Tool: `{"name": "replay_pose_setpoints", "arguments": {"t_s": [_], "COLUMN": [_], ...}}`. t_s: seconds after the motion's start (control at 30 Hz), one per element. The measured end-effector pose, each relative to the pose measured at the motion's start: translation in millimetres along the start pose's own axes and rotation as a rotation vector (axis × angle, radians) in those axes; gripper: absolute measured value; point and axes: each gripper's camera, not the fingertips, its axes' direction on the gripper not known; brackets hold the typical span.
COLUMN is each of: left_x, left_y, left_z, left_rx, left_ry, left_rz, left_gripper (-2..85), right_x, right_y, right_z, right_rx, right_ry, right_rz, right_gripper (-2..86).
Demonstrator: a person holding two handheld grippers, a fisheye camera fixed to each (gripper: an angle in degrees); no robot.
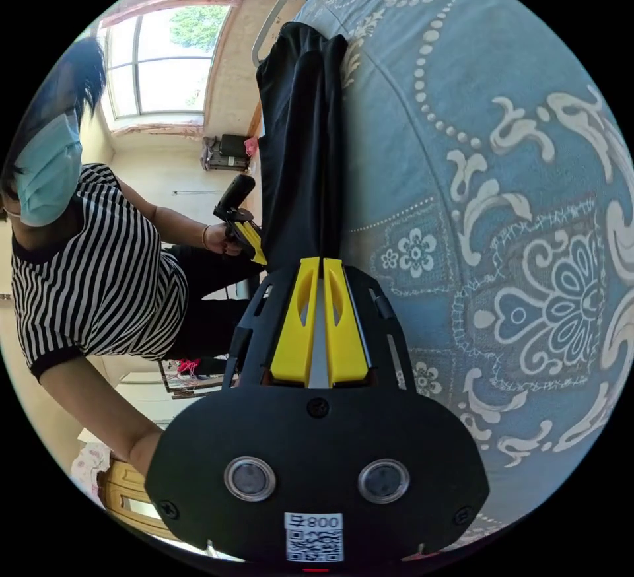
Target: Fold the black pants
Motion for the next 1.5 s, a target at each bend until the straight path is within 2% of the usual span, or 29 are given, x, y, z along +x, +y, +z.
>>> {"name": "replay_pose_setpoints", "arguments": {"t_s": [0.2,0.47,0.57,0.7,0.83,0.93,1.1,1.2,1.27,1.4,1.5], "left_x": [-5,-3,19,58,78,73,69,69,70,86,83], "left_y": [19,54,51,37,25,26,34,36,40,61,64], "left_z": [23,18,-7,-41,-23,7,34,45,48,37,41], "left_rx": [-0.014,0.045,0.16,0.333,0.307,0.233,0.254,0.243,0.252,0.371,0.376], "left_ry": [0.015,-0.069,-0.178,-0.519,-0.832,-0.957,-0.997,-0.979,-0.965,-0.923,-0.883], "left_rz": [0.016,-0.028,0.054,0.199,0.285,0.29,0.301,0.308,0.304,0.313,0.317], "left_gripper": [1.4,1.1,2.4,6.1,6.6,4.9,1.3,0.6,0.4,0.4,0.8], "right_x": [20,11,1,-37,-84,-110,-123,-129,-131,-147,-143], "right_y": [15,14,20,-1,-67,-115,-160,-161,-161,-152,-154], "right_z": [1,8,2,7,38,69,125,136,137,133,141], "right_rx": [0.068,0.088,0.195,0.317,0.3,0.272,0.153,0.185,0.202,0.291,0.29], "right_ry": [-0.083,-0.042,0.044,0.151,0.318,0.483,0.603,0.65,0.614,0.625,0.591], "right_rz": [0.054,0.084,0.125,0.042,-0.101,-0.178,-0.169,-0.155,-0.142,-0.153,-0.131], "right_gripper": [0.7,0.9,1.7,5.2,8.3,8.4,6.0,2.2,1.4,0.6,0.4]}}
